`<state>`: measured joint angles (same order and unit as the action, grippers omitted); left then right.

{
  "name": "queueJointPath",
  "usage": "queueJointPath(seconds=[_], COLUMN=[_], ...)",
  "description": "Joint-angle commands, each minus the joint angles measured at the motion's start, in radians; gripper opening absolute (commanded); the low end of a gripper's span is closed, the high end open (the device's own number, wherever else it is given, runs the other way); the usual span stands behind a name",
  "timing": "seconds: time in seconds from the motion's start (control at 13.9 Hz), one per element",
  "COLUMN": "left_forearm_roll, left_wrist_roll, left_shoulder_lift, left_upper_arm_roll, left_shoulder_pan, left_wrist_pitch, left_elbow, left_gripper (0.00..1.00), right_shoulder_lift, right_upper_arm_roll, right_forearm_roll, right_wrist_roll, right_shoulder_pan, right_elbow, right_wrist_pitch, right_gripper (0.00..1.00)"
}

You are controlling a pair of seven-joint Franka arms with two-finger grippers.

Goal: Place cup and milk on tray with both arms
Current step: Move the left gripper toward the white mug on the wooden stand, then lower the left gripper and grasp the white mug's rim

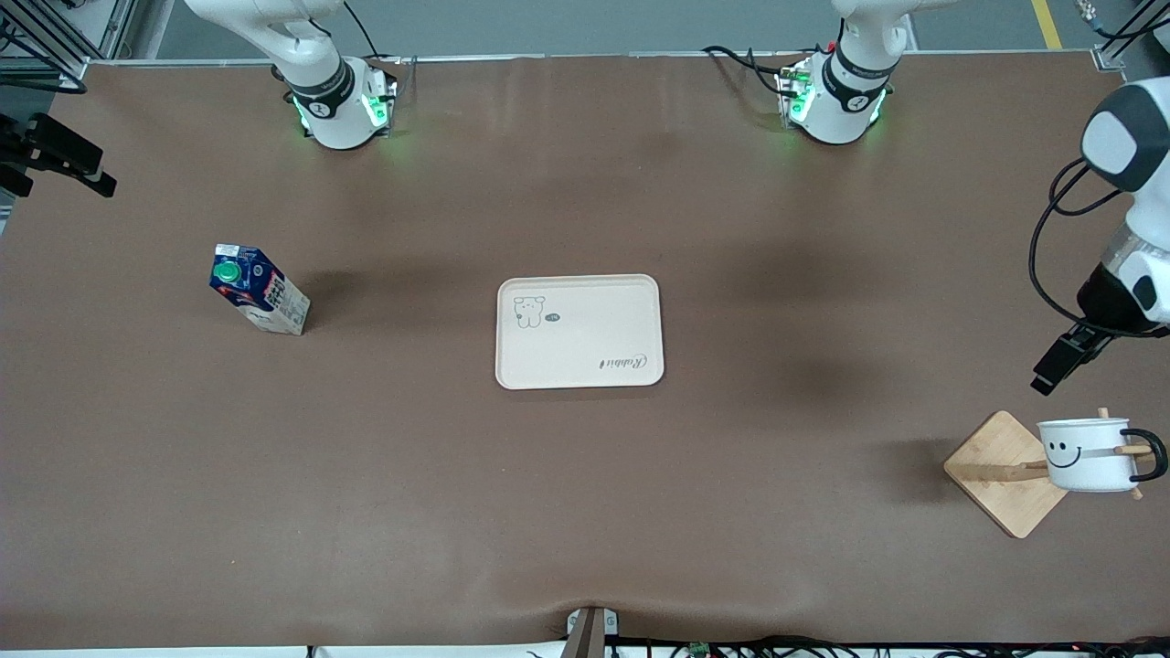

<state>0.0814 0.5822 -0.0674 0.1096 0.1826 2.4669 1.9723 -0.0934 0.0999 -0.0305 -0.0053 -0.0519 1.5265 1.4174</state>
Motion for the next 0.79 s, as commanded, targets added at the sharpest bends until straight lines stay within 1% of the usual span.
queueJointPath(seconds=[0.0,0.14,0.29,0.5,0.72], left_forearm_roll=[0.021,0.021,0.034,0.101,0.121], left_wrist_roll=[0.033,0.034,0.034,0.034,0.034], left_shoulder_lift=[-0.024,-0.057,-0.089,-0.126,-0.17], left_upper_arm_roll=[0.005,0.005,0.004,0.004,0.004], left_shoulder_pan=[0.034,0.037,0.038,0.061,0.072], left_wrist_pitch=[0.123,0.242,0.328,0.401,0.477], left_elbow=[0.032,0.066,0.082,0.082,0.079], left_gripper=[1.0,1.0,1.0,1.0,1.0], right_shoulder_lift=[0.015,0.015,0.017,0.017,0.017], right_upper_arm_roll=[-0.009,-0.009,-0.009,-0.009,-0.009], right_forearm_roll=[-0.002,-0.002,-0.002,-0.002,-0.002], right_wrist_roll=[0.011,0.011,0.011,0.013,0.013], right_shoulder_pan=[0.012,0.012,0.012,0.012,0.012], right_elbow=[-0.026,-0.026,-0.026,-0.026,-0.026], right_wrist_pitch=[-0.008,-0.008,-0.008,-0.008,-0.009], right_gripper=[1.0,1.0,1.0,1.0,1.0])
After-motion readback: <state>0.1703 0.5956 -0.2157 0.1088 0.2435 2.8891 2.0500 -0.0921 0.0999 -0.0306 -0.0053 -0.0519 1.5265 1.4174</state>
